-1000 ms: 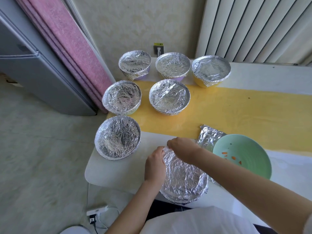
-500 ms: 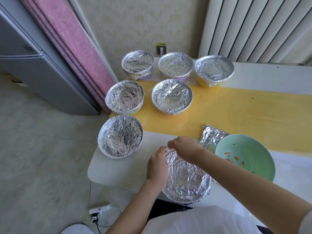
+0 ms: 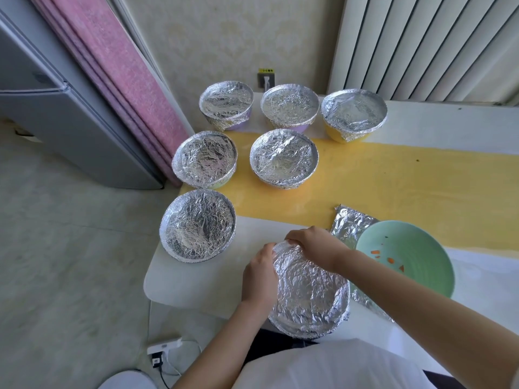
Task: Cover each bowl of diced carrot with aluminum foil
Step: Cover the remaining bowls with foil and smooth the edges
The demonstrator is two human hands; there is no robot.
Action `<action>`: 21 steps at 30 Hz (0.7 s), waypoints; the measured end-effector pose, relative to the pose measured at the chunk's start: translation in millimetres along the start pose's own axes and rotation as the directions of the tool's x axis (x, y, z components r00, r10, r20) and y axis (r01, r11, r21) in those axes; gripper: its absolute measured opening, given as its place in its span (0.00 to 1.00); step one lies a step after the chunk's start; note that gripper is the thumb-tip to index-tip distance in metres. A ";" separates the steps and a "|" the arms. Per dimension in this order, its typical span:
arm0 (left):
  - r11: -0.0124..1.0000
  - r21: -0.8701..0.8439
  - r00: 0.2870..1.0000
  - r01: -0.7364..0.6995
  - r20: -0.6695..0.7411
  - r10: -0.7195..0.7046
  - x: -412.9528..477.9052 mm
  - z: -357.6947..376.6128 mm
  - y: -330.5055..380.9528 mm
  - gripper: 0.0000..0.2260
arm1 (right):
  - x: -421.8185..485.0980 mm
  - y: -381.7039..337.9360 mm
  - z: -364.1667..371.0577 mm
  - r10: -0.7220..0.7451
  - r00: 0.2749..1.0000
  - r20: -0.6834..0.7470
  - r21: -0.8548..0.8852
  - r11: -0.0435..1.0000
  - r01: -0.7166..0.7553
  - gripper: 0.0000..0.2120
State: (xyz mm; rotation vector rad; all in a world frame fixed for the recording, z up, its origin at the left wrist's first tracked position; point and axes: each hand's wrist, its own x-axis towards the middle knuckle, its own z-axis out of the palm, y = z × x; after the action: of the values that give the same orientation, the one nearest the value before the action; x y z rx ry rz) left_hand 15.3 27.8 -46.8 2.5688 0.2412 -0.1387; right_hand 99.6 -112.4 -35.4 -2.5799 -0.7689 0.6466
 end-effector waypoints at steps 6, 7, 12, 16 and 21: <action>0.990 -0.084 0.991 0.116 -0.049 -0.121 -10.5 -5.2 -4.7 0.21 | -3.6 -1.3 -2.3 -0.003 0.999 -0.039 0.071 0.997 0.006 0.16; 0.990 -0.105 0.993 0.096 -0.056 -0.103 -10.5 -5.7 -4.5 0.18 | -3.0 -0.3 -2.2 0.015 0.999 -0.037 0.082 0.997 -0.012 0.15; 0.987 -0.162 0.998 0.005 -0.064 -0.016 1.7 -3.6 -1.3 0.12 | -0.9 -1.0 -1.0 0.024 0.999 -0.028 -0.016 1.000 -0.024 0.12; 0.986 -0.167 0.997 -0.009 -0.078 -0.004 5.9 -5.0 0.4 0.10 | 0.2 -9.7 -6.2 -0.015 1.000 0.014 -0.173 0.985 0.017 0.13; 0.989 -0.151 0.996 -0.007 -0.085 -0.006 5.5 -3.8 5.8 0.10 | 1.0 -19.0 -7.3 -0.029 0.998 0.053 -0.245 0.969 0.041 0.17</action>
State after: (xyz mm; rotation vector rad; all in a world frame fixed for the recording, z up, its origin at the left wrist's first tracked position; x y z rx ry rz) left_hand 22.0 25.8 -41.5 2.4264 0.2727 -0.0096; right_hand 96.2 -98.6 -20.9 -2.7739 -0.9634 0.6419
